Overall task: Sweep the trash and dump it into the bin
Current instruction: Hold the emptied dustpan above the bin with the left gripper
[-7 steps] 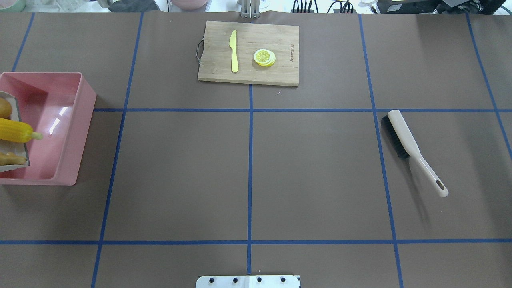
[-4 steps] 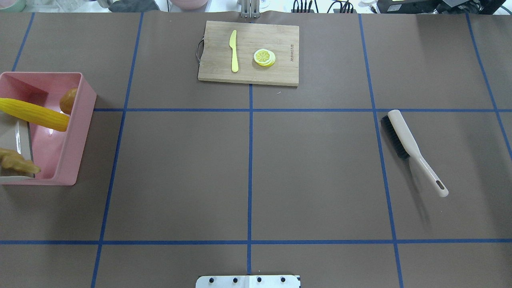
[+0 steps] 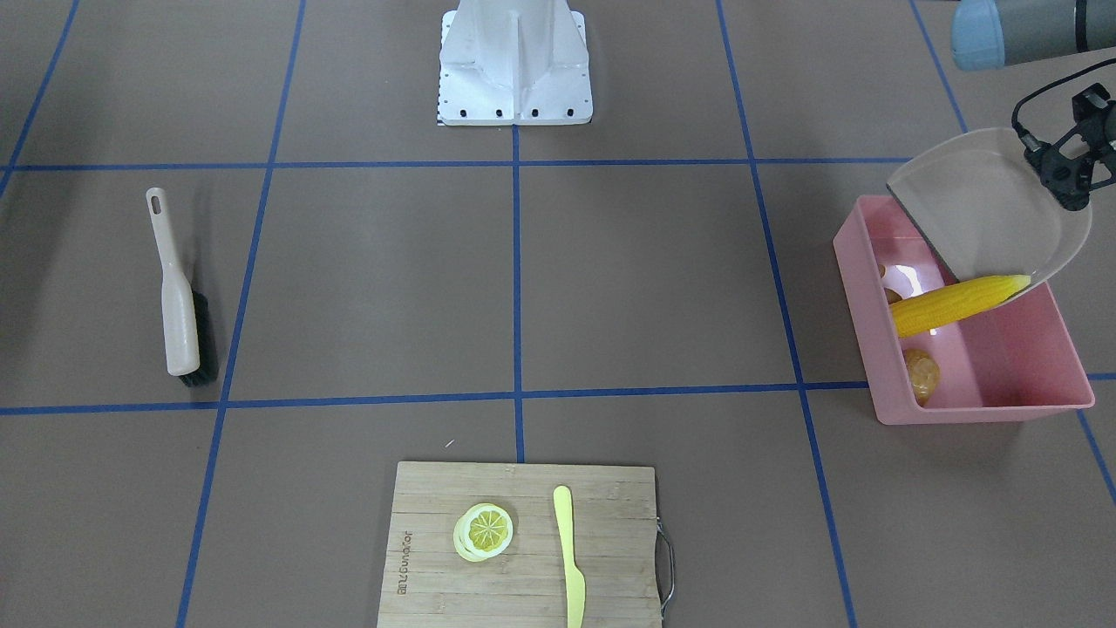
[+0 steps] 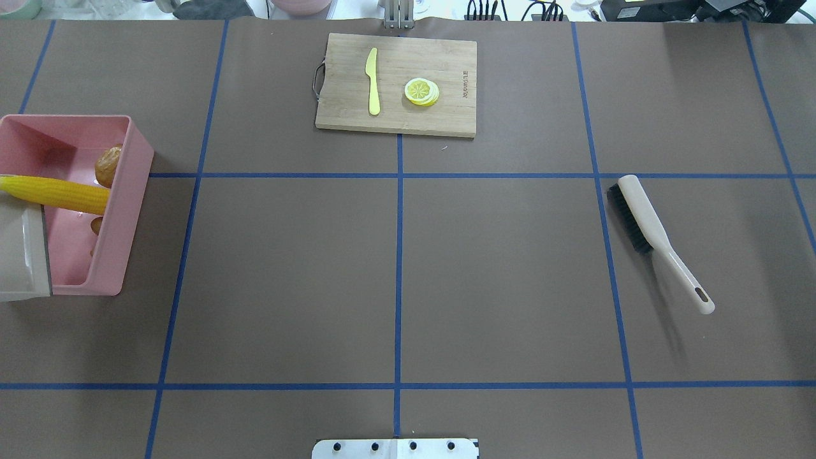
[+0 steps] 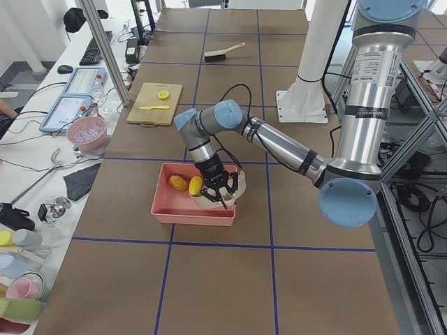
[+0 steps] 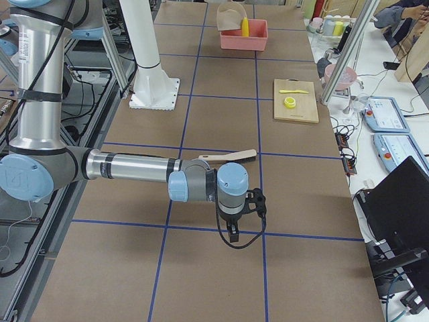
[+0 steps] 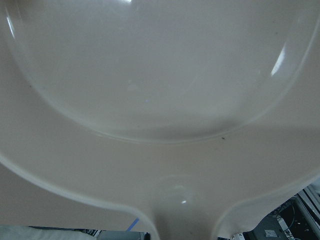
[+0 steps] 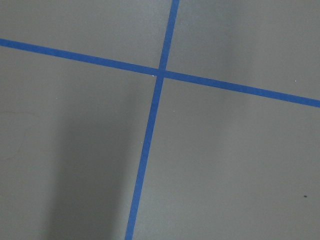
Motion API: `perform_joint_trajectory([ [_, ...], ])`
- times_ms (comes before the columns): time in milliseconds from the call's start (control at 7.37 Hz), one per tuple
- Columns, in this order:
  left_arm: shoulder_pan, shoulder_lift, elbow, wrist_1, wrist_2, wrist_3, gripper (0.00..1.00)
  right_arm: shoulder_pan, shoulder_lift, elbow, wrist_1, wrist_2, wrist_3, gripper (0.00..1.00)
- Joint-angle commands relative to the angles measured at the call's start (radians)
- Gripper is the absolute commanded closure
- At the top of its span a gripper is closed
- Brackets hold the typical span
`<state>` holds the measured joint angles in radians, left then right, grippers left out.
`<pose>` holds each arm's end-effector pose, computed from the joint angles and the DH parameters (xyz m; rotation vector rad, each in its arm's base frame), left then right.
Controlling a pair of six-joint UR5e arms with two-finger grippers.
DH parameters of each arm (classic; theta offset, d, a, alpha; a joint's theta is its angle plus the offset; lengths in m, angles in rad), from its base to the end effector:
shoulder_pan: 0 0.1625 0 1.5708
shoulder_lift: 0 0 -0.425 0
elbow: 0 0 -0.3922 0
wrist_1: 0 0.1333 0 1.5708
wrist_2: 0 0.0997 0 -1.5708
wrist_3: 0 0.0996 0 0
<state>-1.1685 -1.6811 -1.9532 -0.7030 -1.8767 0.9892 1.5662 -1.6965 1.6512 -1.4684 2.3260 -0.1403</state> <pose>0.0813 -0.4548 0.5243 -0.2894 0.4274 1.3058 0.0630 -0.4425 0.6686 0.1055 -0.7504 -0.1595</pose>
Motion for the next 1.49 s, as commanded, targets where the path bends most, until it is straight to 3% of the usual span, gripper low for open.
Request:
perform_joint_trajectory([
  [0, -0.003, 0.009, -0.003, 0.008, 0.028, 0.018, 1.00, 0.000, -0.005, -0.001, 0.000, 0.001, 0.001, 0.00],
  [407, -0.049, 0.024, -0.018, 0.049, 0.048, 0.143, 1.00, 0.000, -0.005, -0.001, -0.001, 0.001, -0.002, 0.00],
  [543, -0.081, 0.024, -0.032, 0.066, 0.104, 0.149, 1.00, 0.000, -0.005, -0.001, 0.000, 0.001, -0.002, 0.00],
  [1358, -0.282, 0.054, -0.029, 0.085, 0.241, 0.290, 1.00, 0.000, -0.005, -0.001, -0.001, 0.001, -0.001, 0.00],
])
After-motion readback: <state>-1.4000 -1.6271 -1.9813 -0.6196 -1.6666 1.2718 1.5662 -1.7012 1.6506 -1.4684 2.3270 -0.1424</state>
